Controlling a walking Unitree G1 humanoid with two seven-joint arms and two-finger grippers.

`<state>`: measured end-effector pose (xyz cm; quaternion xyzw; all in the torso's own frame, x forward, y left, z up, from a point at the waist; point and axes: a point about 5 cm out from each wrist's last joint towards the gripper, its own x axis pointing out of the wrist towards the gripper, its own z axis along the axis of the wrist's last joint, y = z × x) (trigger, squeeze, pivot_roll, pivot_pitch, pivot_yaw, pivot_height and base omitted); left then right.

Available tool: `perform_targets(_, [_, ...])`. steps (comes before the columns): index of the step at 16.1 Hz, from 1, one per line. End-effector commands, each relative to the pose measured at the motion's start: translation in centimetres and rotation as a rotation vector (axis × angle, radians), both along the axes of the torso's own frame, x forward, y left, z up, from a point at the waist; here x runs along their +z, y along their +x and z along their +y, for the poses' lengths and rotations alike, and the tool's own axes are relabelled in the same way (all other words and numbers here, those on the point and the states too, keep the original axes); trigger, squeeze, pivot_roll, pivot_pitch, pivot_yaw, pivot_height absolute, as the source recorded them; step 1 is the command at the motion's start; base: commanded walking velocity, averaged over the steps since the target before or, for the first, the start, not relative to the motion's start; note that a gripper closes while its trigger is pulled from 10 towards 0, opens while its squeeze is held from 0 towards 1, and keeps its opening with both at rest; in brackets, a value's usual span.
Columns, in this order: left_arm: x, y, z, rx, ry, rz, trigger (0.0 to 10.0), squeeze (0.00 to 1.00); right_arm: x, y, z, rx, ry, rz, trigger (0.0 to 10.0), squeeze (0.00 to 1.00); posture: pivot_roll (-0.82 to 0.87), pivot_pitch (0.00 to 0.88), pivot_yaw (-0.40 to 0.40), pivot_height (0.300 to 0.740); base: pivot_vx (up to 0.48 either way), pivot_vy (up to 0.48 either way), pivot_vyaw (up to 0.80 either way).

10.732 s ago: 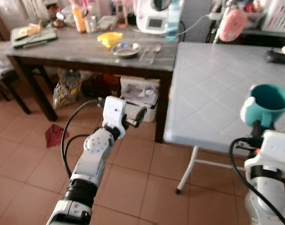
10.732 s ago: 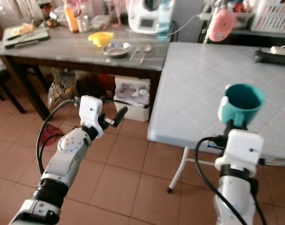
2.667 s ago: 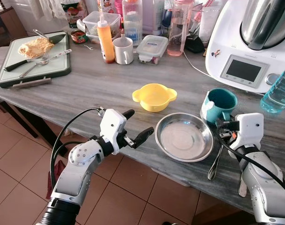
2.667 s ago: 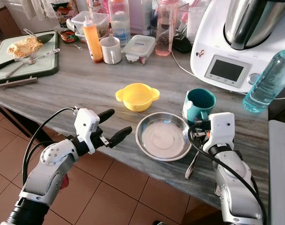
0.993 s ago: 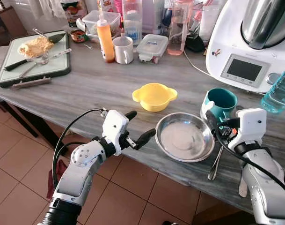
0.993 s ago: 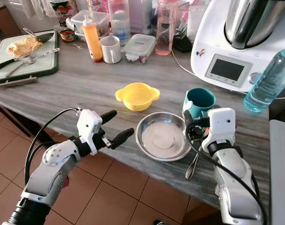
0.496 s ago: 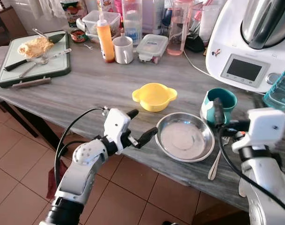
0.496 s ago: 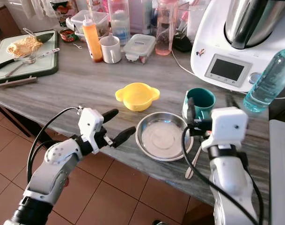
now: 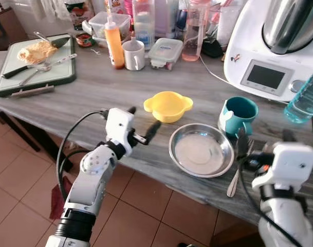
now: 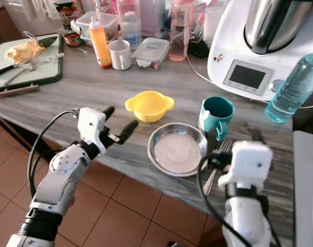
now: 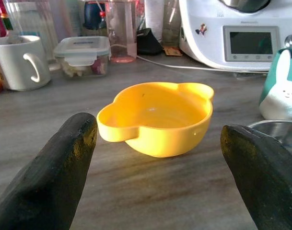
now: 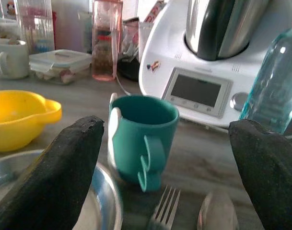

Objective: Setting the table

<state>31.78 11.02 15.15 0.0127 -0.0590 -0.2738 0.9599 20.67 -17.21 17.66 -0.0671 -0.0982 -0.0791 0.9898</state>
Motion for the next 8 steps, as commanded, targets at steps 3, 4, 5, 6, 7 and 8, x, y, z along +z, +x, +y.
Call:
perform_targets(3, [-0.3,0.2,0.2,0.038,0.020,0.003,10.0,0.00,0.2,-0.7,0.4,-0.007,0.012,-0.003,10.0,0.00,0.01,0.109,-0.007,0.740,0.000,0.000,-0.75])
perform_targets(4, [-0.4,0.2,0.4,0.049,0.018,0.011,10.0,0.00,0.1,-0.8,0.5,-0.008,0.014,0.005,10.0,0.00,0.01,0.109,-0.007,0.740,0.000,0.000,-0.78])
perform_targets(5, [-0.6,0.3,0.5,0.063,0.021,0.020,10.0,0.00,-0.1,-0.9,0.6,-0.011,0.014,0.012,10.0,0.00,0.01,0.109,-0.007,0.740,0.000,0.000,-0.78])
perform_targets(6, [-0.6,0.3,0.5,0.065,0.031,0.017,10.0,0.00,-0.2,-1.0,0.6,-0.012,0.013,0.015,10.0,0.00,0.01,0.109,-0.007,0.740,0.000,0.000,-0.78])
perform_targets(7, [-0.7,0.4,0.6,0.081,0.029,0.024,10.0,0.00,-0.5,-1.1,0.6,-0.015,0.012,0.024,10.0,0.00,0.01,0.109,-0.007,0.740,0.000,0.000,-0.78])
perform_targets(8, [-0.8,0.4,0.7,0.093,0.035,0.024,10.0,0.00,-0.6,-1.1,0.6,-0.017,0.011,0.029,10.0,0.00,0.01,0.114,-0.002,0.740,0.000,0.000,-0.77])
